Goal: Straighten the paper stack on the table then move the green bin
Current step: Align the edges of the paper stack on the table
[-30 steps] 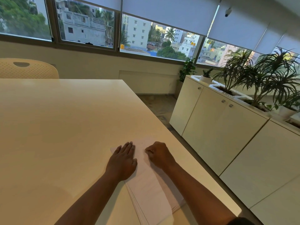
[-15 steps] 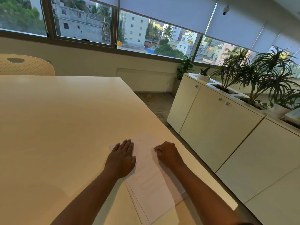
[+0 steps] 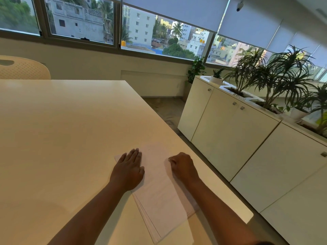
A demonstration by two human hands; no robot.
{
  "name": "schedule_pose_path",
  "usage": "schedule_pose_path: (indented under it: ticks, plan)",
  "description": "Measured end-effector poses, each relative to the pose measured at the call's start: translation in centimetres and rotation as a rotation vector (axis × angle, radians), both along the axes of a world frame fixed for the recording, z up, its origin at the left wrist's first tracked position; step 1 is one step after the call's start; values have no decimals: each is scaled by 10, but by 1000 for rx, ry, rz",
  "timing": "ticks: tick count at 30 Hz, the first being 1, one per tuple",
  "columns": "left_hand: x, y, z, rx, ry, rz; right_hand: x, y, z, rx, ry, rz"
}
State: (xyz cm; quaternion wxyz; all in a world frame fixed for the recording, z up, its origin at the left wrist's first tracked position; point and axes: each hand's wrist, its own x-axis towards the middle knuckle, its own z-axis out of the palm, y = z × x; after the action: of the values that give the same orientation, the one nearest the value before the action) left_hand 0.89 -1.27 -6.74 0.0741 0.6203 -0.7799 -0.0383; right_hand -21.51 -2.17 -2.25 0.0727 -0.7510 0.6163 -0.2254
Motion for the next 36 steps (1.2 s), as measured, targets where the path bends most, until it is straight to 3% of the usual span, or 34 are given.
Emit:
schedule_pose_path:
  ticks: [2,7,13,20,26,31,36]
  plan:
    - [0,0,0,4,-3,1,8,2,-1,-14,15,-9]
    - [0,0,0,9,4,1,41,29,-15,18,-15,240]
    - [0,0,2,10,-7,-3,4,-7,2,42,1,-32]
    - [0,2,3,11,5,2,25,8,-8,81,-81,152]
    - [0,1,2,4,19,-2,7,-15,6,41,-33,-30]
    - [0,1,0,0,27,3,29,-18,3,42,-35,71]
    - [0,0,0,8,26,6,15,-32,11,45,2,-66]
